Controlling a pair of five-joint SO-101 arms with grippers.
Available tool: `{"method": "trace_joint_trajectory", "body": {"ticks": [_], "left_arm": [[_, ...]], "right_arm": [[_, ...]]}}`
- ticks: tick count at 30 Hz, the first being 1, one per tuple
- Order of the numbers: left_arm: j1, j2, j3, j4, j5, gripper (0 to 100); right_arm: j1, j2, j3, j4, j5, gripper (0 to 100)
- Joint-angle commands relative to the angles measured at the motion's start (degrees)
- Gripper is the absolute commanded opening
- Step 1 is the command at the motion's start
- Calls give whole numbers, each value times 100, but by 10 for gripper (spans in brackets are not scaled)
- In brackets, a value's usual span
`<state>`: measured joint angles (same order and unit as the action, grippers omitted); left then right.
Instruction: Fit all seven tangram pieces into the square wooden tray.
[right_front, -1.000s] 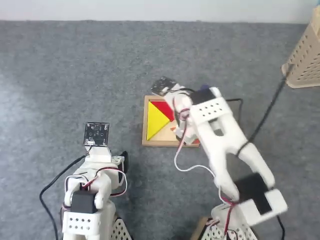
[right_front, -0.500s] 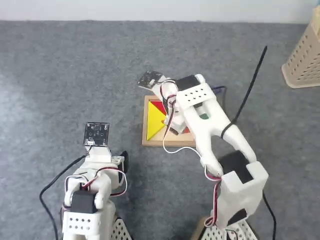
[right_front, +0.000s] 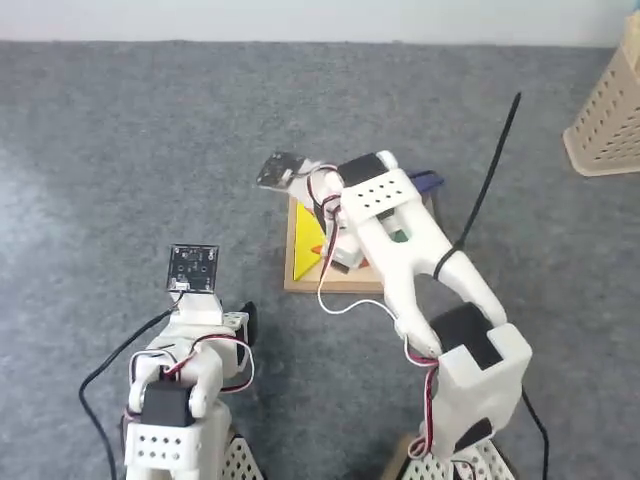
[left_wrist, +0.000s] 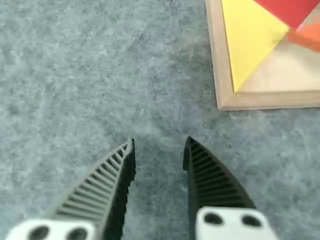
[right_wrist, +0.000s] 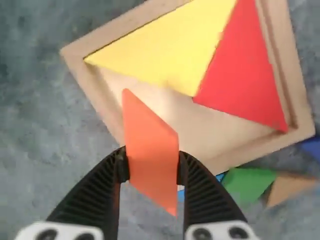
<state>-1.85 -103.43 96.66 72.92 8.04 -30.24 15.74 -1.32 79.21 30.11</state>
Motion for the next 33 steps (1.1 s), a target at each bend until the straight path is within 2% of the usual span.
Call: {"method": "trace_joint_trajectory", "body": {"ticks": [1,5,8,14,21,33], "left_arm": [[-26,-114,-13,-35,35,152],[-26,-114,-13,-35,35,152],[-26,-114,-13,-35,35,152],[-26,-114,-13,-35,35,152],[-26,-114,-13,-35,35,152],[-26,-114,-13,-35,35,152]], "right_arm": [[374,-22,-299,-154,-2224,7],[681,-22,-343,-198,-4651,10],[673,-22,-352,-426,-5811,10],[716,374,-510,-822,-5969,9],[769,752,-870,-356,-6866,10],[813,796,-712,-207,-6848,7]]}}
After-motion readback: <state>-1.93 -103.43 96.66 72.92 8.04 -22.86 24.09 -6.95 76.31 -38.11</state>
